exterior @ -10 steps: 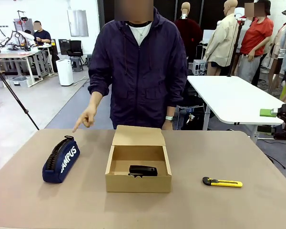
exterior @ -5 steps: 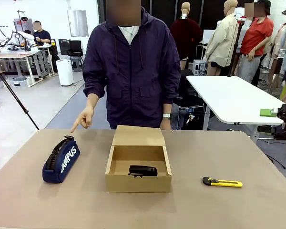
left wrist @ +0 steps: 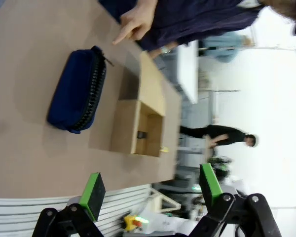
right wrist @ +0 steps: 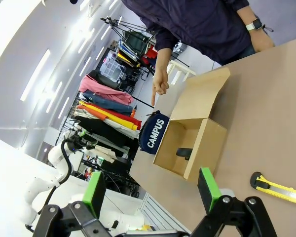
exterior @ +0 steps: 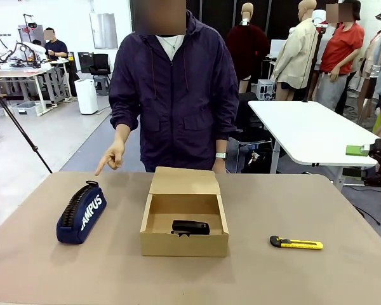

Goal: Pack the items into the box.
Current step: Pick up the item indicated by the person and place it inside the Mailer Box.

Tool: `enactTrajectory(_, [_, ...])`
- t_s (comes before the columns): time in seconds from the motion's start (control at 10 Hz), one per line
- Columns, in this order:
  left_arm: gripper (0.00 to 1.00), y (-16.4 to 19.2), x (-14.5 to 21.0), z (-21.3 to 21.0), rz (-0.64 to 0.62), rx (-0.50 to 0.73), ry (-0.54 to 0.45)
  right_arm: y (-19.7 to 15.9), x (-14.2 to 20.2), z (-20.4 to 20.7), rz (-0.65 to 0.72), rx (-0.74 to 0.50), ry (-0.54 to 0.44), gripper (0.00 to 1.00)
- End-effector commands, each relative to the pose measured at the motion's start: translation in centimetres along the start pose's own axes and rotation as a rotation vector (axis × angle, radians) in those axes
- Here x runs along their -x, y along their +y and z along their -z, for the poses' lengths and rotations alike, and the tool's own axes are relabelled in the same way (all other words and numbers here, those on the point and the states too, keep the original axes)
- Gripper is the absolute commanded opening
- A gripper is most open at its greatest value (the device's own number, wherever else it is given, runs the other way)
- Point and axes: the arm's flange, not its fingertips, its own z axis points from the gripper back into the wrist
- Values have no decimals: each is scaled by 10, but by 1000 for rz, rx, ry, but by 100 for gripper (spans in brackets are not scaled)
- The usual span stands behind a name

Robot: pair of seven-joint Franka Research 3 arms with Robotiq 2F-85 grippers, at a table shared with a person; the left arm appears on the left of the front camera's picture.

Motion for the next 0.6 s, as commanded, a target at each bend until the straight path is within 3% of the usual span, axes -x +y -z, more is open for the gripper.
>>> enactTrajectory(0.0, [100, -75, 5, 68, 179, -286, 168, 4, -3, 1, 22, -16, -21, 100])
enactTrajectory(0.2, [100, -102, 15, 140, 372, -533, 224, 4, -3, 1, 22, -16, -21, 100])
enactTrajectory(0.4, [100, -104, 32, 201, 571, -807, 414, 4, -3, 1, 22, -16, -21, 100])
enactTrajectory(0.5, [100, -107, 33, 214, 654, -929, 387, 4, -3, 1, 22, -16, -21, 100])
